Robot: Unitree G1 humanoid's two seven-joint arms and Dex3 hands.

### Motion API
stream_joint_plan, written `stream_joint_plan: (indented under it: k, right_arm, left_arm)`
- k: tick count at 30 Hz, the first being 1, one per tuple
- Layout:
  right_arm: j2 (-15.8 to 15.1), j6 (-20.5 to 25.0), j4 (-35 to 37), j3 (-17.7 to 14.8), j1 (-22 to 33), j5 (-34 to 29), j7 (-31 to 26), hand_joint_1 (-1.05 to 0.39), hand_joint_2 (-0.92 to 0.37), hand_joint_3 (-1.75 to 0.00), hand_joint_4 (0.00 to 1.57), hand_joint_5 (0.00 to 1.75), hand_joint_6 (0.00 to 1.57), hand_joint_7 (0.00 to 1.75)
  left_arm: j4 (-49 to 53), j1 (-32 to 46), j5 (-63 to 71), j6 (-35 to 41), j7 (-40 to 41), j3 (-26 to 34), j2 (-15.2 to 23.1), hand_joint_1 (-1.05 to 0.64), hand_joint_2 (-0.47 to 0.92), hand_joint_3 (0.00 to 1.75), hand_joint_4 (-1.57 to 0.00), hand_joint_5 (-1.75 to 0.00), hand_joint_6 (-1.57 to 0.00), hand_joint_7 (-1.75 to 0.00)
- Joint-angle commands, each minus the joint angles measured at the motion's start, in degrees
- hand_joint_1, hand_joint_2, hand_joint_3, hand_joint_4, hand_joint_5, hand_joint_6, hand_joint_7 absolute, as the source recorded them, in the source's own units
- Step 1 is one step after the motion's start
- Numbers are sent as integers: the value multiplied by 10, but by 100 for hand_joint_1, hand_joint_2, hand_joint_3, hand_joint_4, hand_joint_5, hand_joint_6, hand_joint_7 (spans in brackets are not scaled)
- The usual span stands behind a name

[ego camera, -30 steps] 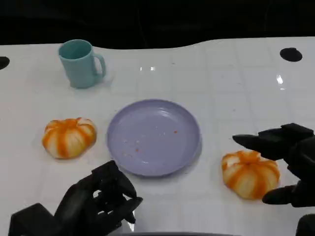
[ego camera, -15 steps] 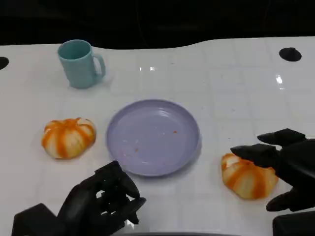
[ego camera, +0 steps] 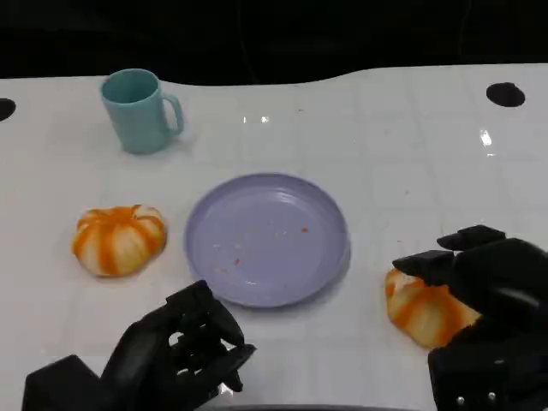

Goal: Grasp the bread from the table and place it into the plate.

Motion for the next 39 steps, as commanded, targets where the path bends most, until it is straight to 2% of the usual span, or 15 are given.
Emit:
stream_joint_plan:
  k: [1,16,20,23,24,25,26,28,29,31,32,33,37,38,39]
  right_arm:
    - [6,21,43,21,-25,-15,-2,-27,-83,-2,12,29,40,1]
    - [36,51,167,65,-90,-14,-22,-35,-92,-3,34,20,55,4]
    - [54,45,228,70,-116,-8,-68,-37,-92,-10,45,22,66,7]
    - [77,27,284,60,-132,9,-141,-34,-92,-12,66,26,83,10]
    - [85,18,304,55,-138,18,-167,-29,-92,-10,79,38,95,14]
    - [93,2,335,50,-148,31,-194,-24,-92,-11,87,63,107,17]
    - [98,-9,358,48,-156,40,-212,-20,-92,-13,88,102,115,20]
    - [102,-35,403,52,-174,47,-247,-16,-91,-18,89,145,124,30]
    - [101,-51,422,56,-180,47,-268,-15,-88,-25,88,160,115,59]
    - [103,-79,454,61,-191,46,-308,-18,-85,-36,88,171,81,143]
    - [104,-88,465,64,-195,45,-325,-20,-84,-37,87,173,74,158]
    - [105,-96,472,66,-198,44,-340,-22,-85,-37,87,174,69,165]
    - [108,-118,487,74,-204,41,-390,-21,-88,-13,82,175,89,96]
    - [108,-123,490,75,-206,40,-399,-20,-89,-10,82,175,92,88]
    - [109,-126,491,75,-207,42,-407,-19,-89,-8,83,175,90,98]
  left_arm:
    - [-15,8,0,5,6,1,4,-62,92,17,-68,-175,-53,-165]
    - [-31,15,-2,14,7,3,3,-62,92,19,-65,-175,-51,-164]
    - [-33,16,0,15,6,2,4,-61,92,19,-64,-175,-51,-164]
    - [-38,17,2,21,9,2,5,-61,92,20,-64,-175,-51,-164]
    - [-40,17,3,23,10,2,5,-61,92,20,-64,-175,-51,-164]
    - [-39,17,4,21,10,2,6,-61,92,20,-64,-175,-51,-164]
    - [-39,18,5,20,10,2,6,-60,92,20,-64,-175,-51,-164]
    - [-37,18,5,16,10,2,6,-61,92,20,-65,-175,-52,-164]
    - [-37,18,5,14,10,2,6,-61,92,20,-65,-175,-52,-164]
    - [-37,19,4,14,9,2,5,-61,92,20,-65,-175,-52,-164]
    - [-38,19,3,14,9,2,5,-61,92,20,-65,-175,-52,-164]
    - [-38,18,2,15,8,3,5,-61,92,20,-65,-175,-52,-164]
    - [-34,17,0,16,8,4,5,-60,92,20,-65,-175,-51,-164]
    - [-33,16,0,15,7,5,5,-60,92,19,-65,-175,-51,-164]
    - [-32,15,1,13,7,5,6,-60,92,19,-64,-175,-51,-163]
